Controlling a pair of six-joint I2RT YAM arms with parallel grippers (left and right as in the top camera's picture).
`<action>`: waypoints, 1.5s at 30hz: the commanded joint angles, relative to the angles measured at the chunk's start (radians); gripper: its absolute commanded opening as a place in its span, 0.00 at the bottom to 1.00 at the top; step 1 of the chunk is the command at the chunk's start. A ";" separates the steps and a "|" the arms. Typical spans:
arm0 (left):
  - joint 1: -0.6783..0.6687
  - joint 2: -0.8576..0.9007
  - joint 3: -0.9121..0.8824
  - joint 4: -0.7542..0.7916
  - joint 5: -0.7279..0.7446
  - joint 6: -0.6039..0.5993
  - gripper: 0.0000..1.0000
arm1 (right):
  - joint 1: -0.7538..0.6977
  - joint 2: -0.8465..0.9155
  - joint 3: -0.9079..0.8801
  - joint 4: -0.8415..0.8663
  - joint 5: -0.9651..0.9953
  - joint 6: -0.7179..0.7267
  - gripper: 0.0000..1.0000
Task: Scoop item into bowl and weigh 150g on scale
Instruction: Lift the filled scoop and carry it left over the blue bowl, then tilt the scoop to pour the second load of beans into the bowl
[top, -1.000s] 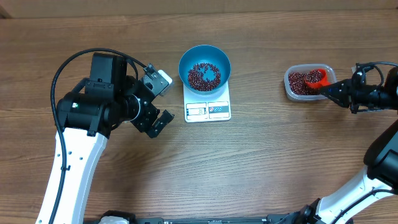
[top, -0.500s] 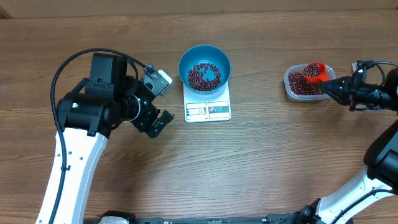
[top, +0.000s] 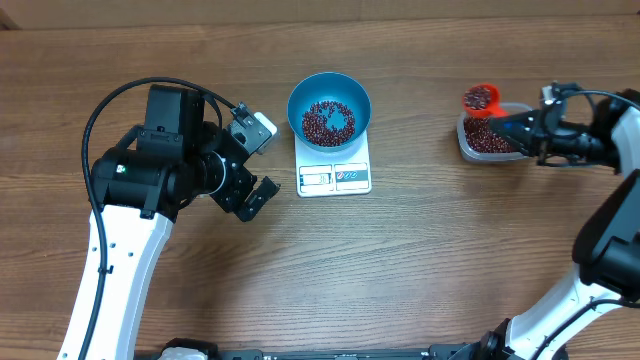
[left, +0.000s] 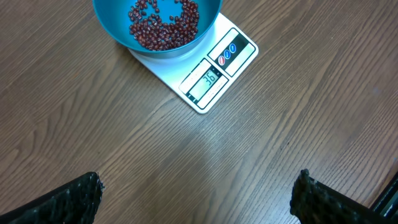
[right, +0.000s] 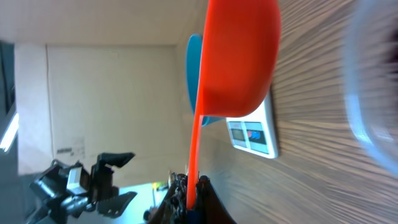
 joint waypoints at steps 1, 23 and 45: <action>0.005 0.008 0.016 -0.002 0.018 0.023 1.00 | 0.061 0.010 0.006 0.000 -0.093 -0.015 0.04; 0.005 0.008 0.016 -0.002 0.018 0.022 1.00 | 0.452 0.010 0.006 0.204 -0.188 0.124 0.04; 0.005 0.008 0.016 -0.002 0.018 0.023 1.00 | 0.584 -0.018 0.039 0.568 0.291 0.256 0.04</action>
